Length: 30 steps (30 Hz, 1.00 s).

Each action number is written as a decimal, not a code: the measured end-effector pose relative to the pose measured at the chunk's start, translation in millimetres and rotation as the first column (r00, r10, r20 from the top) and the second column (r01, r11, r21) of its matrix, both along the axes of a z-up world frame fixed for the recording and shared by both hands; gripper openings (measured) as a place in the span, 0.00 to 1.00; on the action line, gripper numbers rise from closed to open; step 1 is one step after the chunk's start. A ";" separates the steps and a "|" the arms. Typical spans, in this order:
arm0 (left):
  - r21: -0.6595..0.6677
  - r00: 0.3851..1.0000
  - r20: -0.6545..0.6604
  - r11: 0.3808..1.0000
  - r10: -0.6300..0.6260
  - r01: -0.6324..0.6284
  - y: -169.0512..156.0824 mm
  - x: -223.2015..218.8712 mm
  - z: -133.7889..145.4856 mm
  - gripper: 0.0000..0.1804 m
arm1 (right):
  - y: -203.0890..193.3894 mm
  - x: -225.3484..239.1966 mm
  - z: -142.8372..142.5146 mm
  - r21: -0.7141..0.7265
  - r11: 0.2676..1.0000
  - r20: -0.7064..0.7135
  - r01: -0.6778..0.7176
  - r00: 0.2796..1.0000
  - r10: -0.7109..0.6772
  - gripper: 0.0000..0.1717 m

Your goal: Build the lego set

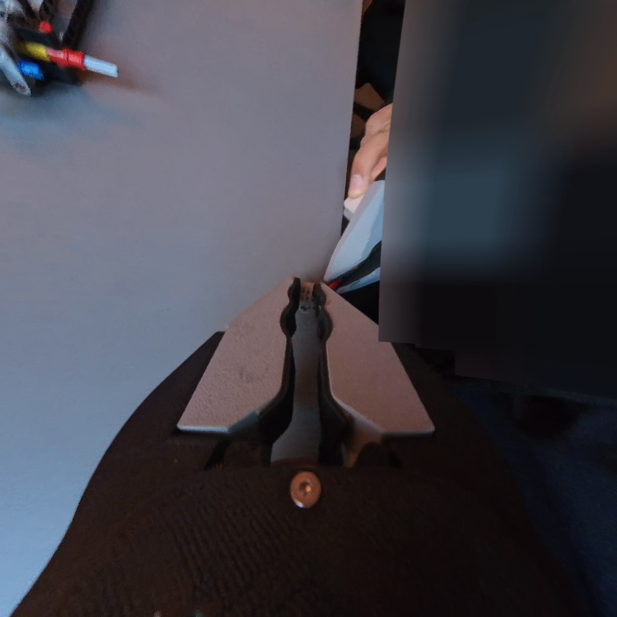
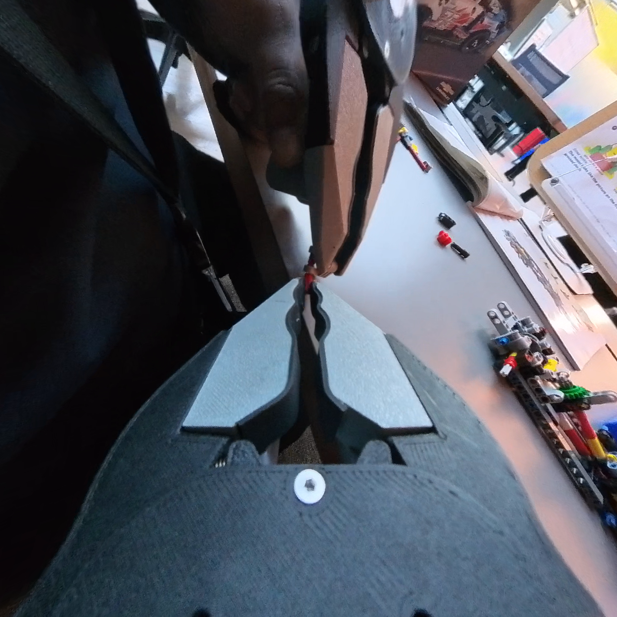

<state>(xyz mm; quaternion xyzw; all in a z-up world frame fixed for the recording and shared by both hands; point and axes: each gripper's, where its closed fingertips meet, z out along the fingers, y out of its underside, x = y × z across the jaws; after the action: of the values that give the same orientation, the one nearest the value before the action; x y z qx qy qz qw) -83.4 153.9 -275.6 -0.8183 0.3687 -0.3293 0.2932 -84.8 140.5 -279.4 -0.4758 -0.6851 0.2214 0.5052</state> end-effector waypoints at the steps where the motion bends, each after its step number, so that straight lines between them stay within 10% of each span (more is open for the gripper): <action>1: -0.059 1.000 0.030 0.998 0.010 -0.008 1.3 -1.8 -0.6 0.04 | 3.8 1.3 4.8 0.011 1.000 -0.024 0.017 1.000 -0.017 0.00; 16: -0.006 0.997 0.019 0.997 -0.075 0.075 5.6 -29.0 6.7 0.15 | 46.5 22.4 8.7 -0.107 0.965 -0.018 0.240 0.970 -0.244 0.01; 30: 0.099 0.842 -0.225 0.849 -0.490 0.520 -7.4 -29.7 -2.3 0.16 | 17.2 8.5 5.2 -0.123 0.988 -0.001 0.090 0.996 -0.091 0.00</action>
<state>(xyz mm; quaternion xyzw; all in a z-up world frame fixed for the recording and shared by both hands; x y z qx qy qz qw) -113.2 146.5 -277.9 -0.6943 0.6224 -0.2851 0.2221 -76.3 157.7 -274.2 -0.5360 -0.6461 0.2414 0.4868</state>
